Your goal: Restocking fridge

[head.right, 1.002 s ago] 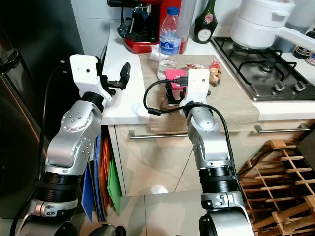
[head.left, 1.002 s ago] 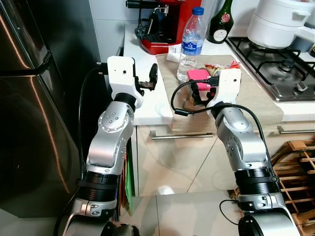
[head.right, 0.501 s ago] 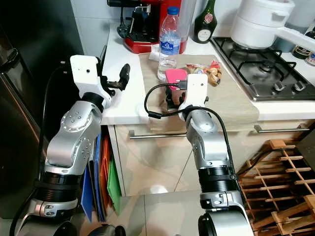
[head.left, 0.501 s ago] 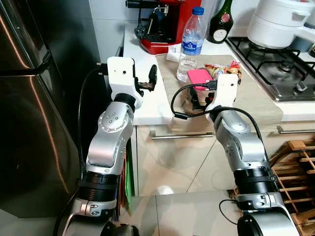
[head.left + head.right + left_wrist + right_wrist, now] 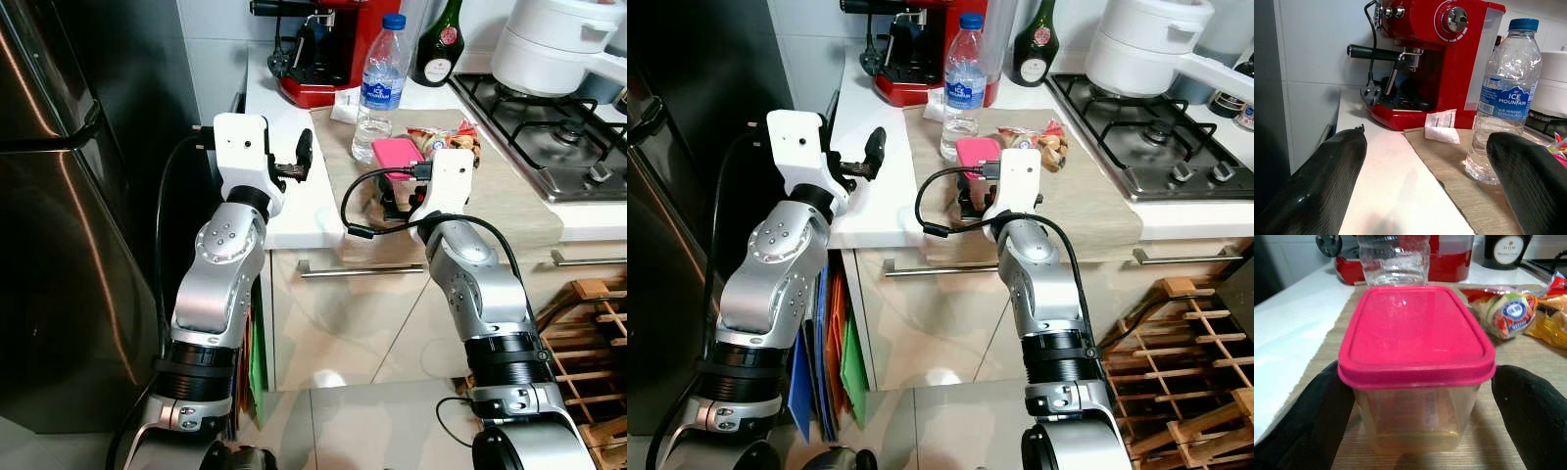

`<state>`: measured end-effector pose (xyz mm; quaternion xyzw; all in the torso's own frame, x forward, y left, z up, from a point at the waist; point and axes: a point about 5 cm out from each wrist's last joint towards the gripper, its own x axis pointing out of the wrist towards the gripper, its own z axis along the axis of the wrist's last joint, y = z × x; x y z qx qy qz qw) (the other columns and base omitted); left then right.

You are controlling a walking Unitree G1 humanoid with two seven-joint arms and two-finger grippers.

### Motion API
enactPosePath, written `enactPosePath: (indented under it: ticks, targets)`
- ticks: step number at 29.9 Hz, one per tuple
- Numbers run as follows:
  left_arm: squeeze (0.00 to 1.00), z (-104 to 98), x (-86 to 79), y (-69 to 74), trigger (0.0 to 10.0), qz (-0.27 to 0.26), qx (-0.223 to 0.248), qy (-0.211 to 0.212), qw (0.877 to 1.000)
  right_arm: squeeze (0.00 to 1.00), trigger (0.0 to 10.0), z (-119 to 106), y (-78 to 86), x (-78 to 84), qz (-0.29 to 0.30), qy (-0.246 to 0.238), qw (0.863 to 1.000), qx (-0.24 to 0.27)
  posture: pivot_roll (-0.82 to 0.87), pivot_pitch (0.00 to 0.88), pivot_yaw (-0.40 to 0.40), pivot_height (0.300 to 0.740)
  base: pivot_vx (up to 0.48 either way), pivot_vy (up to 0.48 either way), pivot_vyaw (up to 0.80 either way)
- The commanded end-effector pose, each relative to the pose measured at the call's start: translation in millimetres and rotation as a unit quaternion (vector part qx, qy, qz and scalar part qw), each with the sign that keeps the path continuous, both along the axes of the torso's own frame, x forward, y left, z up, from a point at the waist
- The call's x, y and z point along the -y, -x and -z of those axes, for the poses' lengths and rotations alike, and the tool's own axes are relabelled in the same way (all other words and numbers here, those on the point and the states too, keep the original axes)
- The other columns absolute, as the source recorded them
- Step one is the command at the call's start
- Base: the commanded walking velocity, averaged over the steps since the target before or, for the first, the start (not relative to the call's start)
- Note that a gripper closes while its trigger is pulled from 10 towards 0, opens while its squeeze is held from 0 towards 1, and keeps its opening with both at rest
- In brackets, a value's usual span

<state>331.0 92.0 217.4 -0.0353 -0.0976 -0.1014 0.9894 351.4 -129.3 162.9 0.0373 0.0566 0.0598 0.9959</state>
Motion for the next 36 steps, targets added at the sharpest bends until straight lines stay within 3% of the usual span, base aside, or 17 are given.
enactPosePath:
  ticks: [1,20,22,27,30,36]
  targets:
    - [0.0,-2,1.0,-1.5,10.0,-0.002,-0.002,-0.001,1.0,0.0,0.0,-3,-3.5,4.4,0.008,-0.002,1.0,-0.001,-0.01,0.0,-0.03,0.74,0.0,0.0,0.0]
    - [0.0,10,6.2,-1.2,10.0,0.021,-0.03,-0.028,0.999,0.0,0.0,-3,0.6,1.0,-0.001,-0.008,1.0,0.016,-0.01,0.0,-0.029,0.74,0.0,0.0,0.0]
    - [0.0,19,13.4,3.0,10.0,0.073,-0.045,-0.044,0.995,0.0,0.0,-3,1.6,0.5,-0.002,-0.01,1.0,0.018,-0.01,0.0,-0.027,0.74,0.0,0.0,0.0]
    - [0.0,30,16.6,13.4,10.0,0.125,-0.055,-0.062,0.989,0.0,0.0,-2,2.4,-1.3,-0.006,-0.011,1.0,0.017,-0.01,0.0,-0.027,0.74,0.0,0.0,0.0]
    - [0.0,30,20.4,19.9,10.0,0.169,-0.041,-0.094,0.98,0.0,0.0,-2,2.3,-1.2,-0.007,-0.012,1.0,0.018,-0.01,0.0,-0.028,0.74,0.0,0.0,0.0]
    - [0.0,21,11.5,19.4,10.0,0.185,-0.02,-0.108,0.976,0.0,0.0,-2,1.8,0.4,-0.006,-0.012,1.0,0.021,0.0,0.0,-0.029,0.74,0.0,0.0,0.0]
